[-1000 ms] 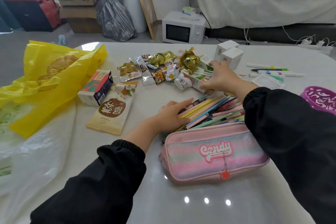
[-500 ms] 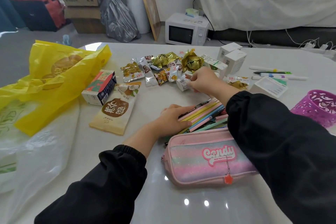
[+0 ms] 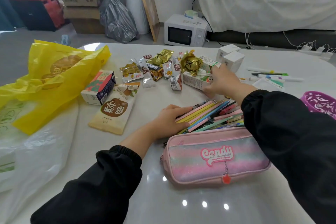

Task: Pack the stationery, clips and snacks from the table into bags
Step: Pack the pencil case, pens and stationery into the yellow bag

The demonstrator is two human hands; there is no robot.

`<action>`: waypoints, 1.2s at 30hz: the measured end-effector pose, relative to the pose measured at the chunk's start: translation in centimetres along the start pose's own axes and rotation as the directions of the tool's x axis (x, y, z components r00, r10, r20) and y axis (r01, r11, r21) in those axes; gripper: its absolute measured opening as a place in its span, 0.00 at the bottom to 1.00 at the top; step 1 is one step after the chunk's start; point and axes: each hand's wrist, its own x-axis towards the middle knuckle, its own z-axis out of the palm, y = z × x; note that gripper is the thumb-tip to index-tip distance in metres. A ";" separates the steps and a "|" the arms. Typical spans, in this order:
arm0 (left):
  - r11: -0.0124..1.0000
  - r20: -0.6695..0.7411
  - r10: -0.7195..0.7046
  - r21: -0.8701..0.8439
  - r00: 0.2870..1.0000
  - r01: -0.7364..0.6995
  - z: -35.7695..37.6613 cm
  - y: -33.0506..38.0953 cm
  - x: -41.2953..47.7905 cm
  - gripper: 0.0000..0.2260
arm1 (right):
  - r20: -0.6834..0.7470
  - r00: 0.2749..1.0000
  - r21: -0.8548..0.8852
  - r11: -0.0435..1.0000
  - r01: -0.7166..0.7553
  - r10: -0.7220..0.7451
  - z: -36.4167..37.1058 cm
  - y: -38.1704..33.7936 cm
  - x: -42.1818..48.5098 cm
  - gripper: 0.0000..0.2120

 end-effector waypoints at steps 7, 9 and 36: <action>1.000 -0.007 0.008 0.005 1.000 -0.008 0.2 -0.2 0.1 0.24 | -0.012 0.999 0.209 0.977 -0.044 0.048 0.1 -0.6 0.3 0.31; 1.000 -0.002 0.008 0.009 1.000 -0.008 0.1 -0.2 0.1 0.24 | 0.019 0.999 0.292 0.955 -0.045 0.041 -0.2 -1.0 0.2 0.29; 1.000 -0.027 -0.019 -0.022 0.999 0.019 0.0 0.6 -0.4 0.23 | 0.165 0.983 0.227 0.973 0.043 -0.081 0.2 1.7 -0.4 0.28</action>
